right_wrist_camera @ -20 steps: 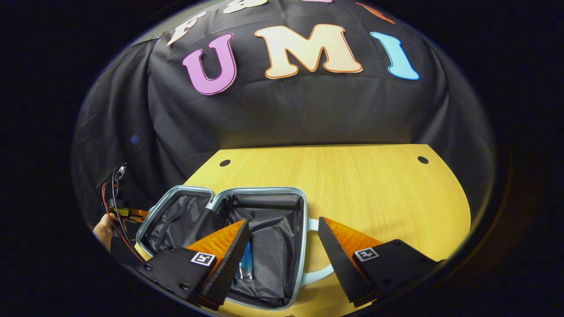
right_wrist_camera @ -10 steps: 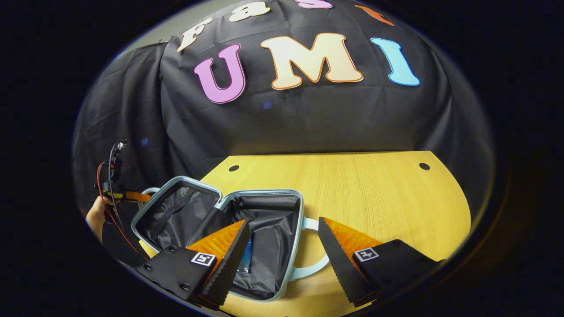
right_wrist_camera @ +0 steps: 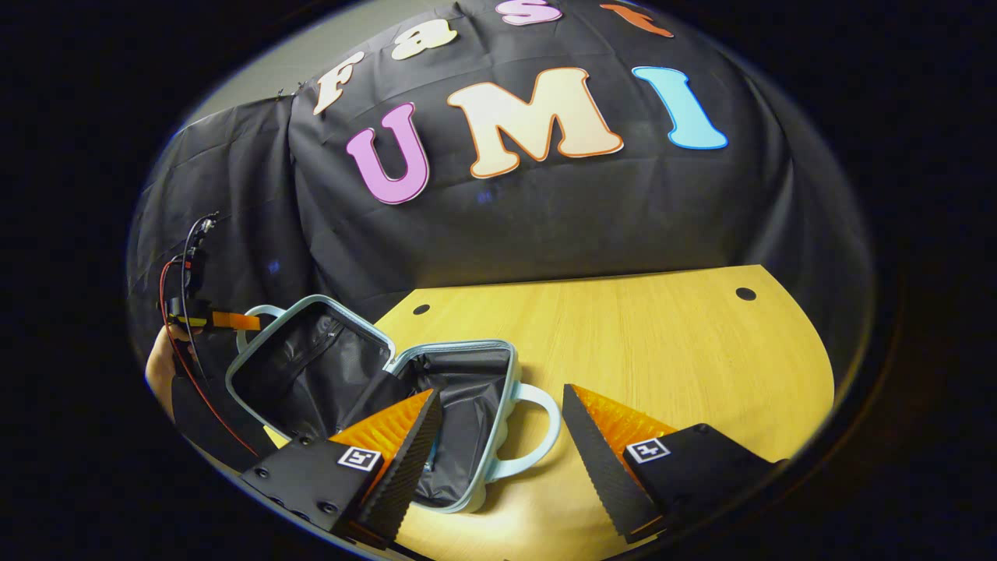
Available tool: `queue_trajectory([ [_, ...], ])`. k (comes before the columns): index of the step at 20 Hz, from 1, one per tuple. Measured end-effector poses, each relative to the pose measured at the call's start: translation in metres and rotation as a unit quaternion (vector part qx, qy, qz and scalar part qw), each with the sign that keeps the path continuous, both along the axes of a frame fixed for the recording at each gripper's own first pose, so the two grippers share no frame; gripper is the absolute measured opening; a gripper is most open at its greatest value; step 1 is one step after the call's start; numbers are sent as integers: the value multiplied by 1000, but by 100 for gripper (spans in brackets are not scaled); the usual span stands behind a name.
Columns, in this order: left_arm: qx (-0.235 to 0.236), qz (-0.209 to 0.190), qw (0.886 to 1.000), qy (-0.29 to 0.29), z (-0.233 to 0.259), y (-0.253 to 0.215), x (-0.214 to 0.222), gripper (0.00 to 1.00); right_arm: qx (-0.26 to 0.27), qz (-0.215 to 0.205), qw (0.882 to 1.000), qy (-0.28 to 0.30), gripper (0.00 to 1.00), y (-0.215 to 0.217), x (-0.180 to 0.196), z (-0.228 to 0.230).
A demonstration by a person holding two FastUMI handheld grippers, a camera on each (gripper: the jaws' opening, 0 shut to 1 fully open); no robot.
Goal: First open the suitcase, pack the skin care products into it, and then close the suitcase.
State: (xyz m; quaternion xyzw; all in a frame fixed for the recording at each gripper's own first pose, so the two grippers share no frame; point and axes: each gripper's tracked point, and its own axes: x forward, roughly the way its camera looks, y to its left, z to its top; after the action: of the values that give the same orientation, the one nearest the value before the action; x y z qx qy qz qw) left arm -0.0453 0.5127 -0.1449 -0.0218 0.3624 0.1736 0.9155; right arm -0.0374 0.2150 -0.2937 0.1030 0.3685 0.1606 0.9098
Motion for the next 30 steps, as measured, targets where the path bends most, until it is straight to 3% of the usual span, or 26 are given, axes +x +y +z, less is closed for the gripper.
queue_trajectory([
  [7,23,-68,997,-33,46,-86,22,2,9,-7,1000,-4,98,-42,-8,8],
  [15,19,-151,987,-47,56,-188,52,0,17,-20,1000,6,98,-84,-20,6],
  [21,-28,-201,978,-54,44,-262,69,0,13,-40,999,8,98,-120,-22,8],
  [30,-117,-245,961,-49,10,-352,73,0,-1,-63,998,7,98,-161,-26,11],
])
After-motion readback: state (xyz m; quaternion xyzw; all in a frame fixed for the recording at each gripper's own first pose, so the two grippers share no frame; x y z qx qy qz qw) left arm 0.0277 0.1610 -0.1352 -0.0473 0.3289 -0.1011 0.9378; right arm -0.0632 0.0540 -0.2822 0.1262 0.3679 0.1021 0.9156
